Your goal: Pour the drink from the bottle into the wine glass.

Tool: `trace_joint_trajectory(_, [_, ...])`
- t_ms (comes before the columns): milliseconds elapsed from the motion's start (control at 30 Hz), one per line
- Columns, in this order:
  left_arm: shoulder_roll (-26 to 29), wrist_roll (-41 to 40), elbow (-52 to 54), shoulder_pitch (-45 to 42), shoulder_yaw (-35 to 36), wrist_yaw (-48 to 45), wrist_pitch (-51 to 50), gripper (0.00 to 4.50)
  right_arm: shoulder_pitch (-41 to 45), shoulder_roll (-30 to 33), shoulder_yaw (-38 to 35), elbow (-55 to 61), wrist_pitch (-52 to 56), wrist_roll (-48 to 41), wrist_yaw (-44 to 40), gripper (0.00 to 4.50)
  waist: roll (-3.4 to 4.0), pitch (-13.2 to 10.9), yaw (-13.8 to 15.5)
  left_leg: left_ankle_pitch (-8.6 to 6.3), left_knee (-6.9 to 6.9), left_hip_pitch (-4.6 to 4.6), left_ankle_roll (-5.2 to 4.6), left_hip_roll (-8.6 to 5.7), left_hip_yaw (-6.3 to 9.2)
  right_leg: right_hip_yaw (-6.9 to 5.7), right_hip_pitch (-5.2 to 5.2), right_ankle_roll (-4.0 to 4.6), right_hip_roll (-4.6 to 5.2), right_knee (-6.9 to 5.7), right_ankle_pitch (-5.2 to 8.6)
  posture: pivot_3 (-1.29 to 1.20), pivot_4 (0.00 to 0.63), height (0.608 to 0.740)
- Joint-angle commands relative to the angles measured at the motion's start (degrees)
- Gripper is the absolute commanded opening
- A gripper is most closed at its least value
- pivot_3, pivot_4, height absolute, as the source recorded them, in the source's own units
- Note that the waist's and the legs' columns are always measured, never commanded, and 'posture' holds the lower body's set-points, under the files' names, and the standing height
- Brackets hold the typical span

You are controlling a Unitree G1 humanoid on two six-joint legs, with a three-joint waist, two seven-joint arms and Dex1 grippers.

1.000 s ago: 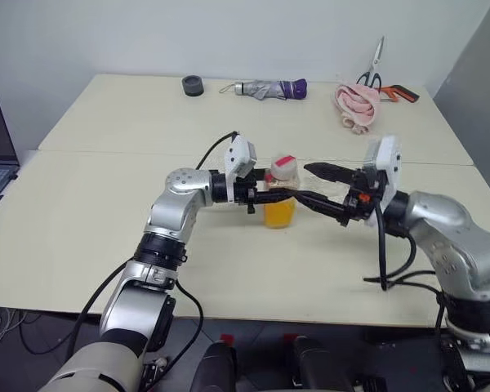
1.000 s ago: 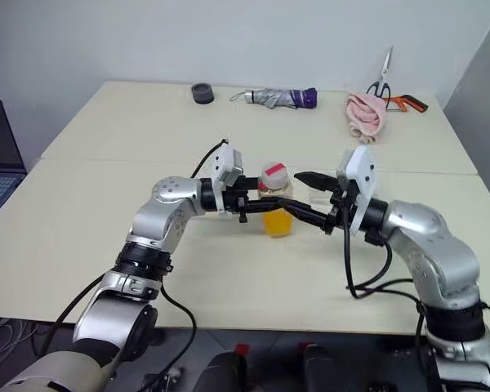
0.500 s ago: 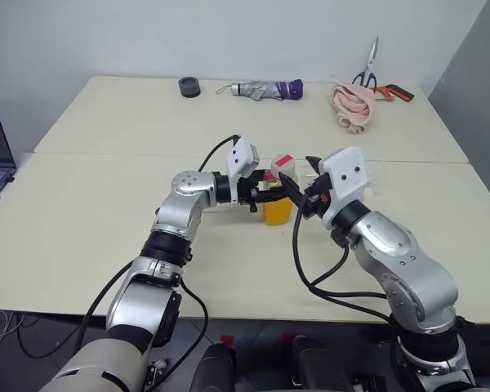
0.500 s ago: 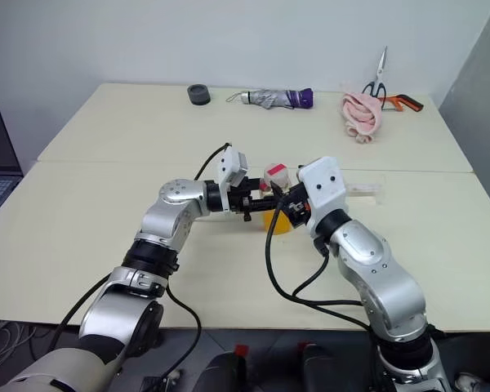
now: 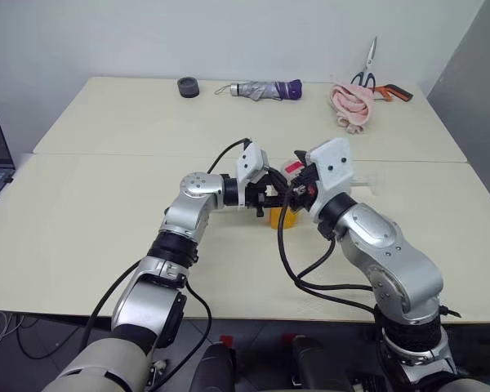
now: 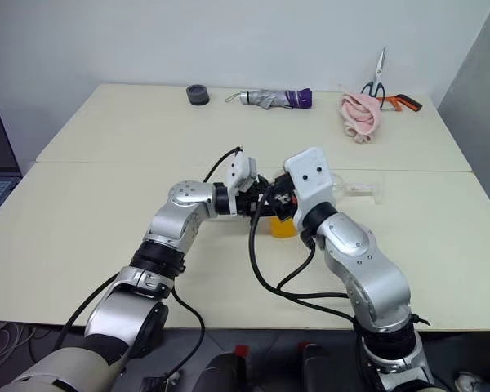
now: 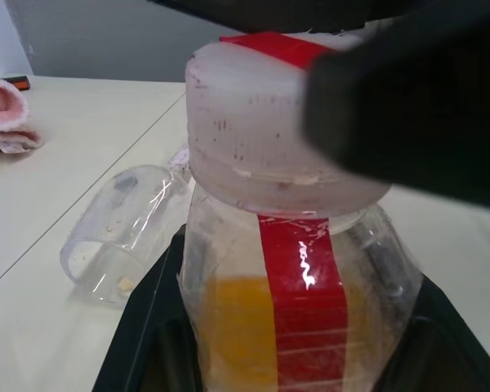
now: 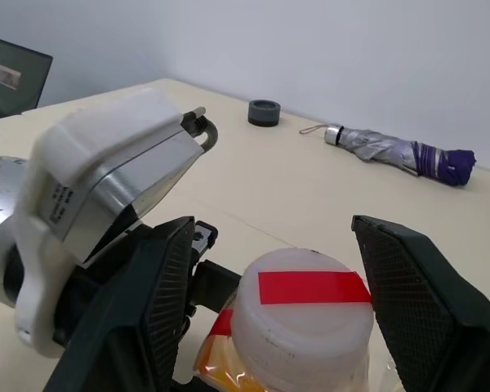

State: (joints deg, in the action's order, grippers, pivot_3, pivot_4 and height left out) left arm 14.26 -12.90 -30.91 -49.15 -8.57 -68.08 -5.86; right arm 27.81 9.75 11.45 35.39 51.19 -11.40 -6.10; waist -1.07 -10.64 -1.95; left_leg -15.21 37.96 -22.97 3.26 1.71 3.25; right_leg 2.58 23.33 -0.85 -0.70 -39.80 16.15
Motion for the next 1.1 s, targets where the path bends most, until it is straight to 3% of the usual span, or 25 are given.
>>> trace_joint_trajectory(33, [0.0,-0.6,2.5,-1.6,0.9,0.3,1.3,1.85,0.5,-0.6,-0.7,0.7,0.1,1.4,1.2,3.26,0.00,0.0,0.0,0.00,0.00,-0.01,0.00,0.00,0.00,-0.01,0.00,0.00,0.00,0.00,0.00,0.00,0.150,0.740])
trace_joint_trajectory(333, [-0.1,-0.6,2.3,-1.7,1.0,0.5,1.5,1.85,-0.5,-2.3,-1.6,1.7,-0.2,1.4,1.7,3.26,0.00,0.0,0.0,0.00,-0.01,0.00,0.00,0.00,0.00,0.00,0.00,0.00,0.00,0.02,0.00,0.00,0.150,0.740])
trace_joint_trajectory(500, [-0.1,-0.6,2.3,-1.8,1.0,0.7,1.4,1.85,-0.9,-3.0,-1.4,1.8,-2.0,1.6,1.2,2.01,0.00,0.0,0.0,0.00,-0.01,-0.01,0.00,0.00,0.00,0.00,0.00,0.00,0.00,0.02,0.00,0.00,0.150,0.740])
trace_joint_trajectory(633, [0.1,-0.7,2.7,-1.7,0.9,0.6,1.0,1.85,-1.7,-2.9,-0.7,1.3,-4.0,0.4,-1.2,1.90,0.00,0.0,0.0,0.00,-0.01,0.00,0.00,0.00,0.00,0.00,0.00,0.00,0.00,0.02,0.00,0.00,0.150,0.740])
trace_joint_trajectory(833, [0.8,-2.7,4.2,-2.4,1.1,-3.1,-1.2,1.84,-1.0,8.2,-2.4,-11.0,-19.9,-9.2,-29.7,1.90,0.00,0.0,0.0,-0.01,0.00,0.02,-0.01,-0.02,-0.04,0.00,-0.05,-0.02,0.01,0.12,0.00,0.00,0.150,0.740])
trace_joint_trajectory(933, [1.4,-3.5,5.3,-2.7,1.2,-5.5,-1.9,1.83,6.5,15.2,-3.8,-22.1,-22.0,-11.7,-43.1,1.90,0.05,0.0,-0.2,-0.01,-0.02,0.03,-0.02,-0.01,-0.06,0.01,-0.05,-0.01,-0.02,0.12,0.00,0.00,0.150,0.740])
trace_joint_trajectory(1100, [1.9,-3.4,5.9,-2.5,1.4,-5.8,-1.9,1.83,13.1,18.8,-5.0,-31.5,-22.6,-13.1,-50.6,1.90,0.05,0.0,-0.3,-0.01,-0.05,0.04,-0.02,0.05,0.00,-0.04,-0.04,0.03,-0.06,0.09,0.01,0.00,0.150,0.740])
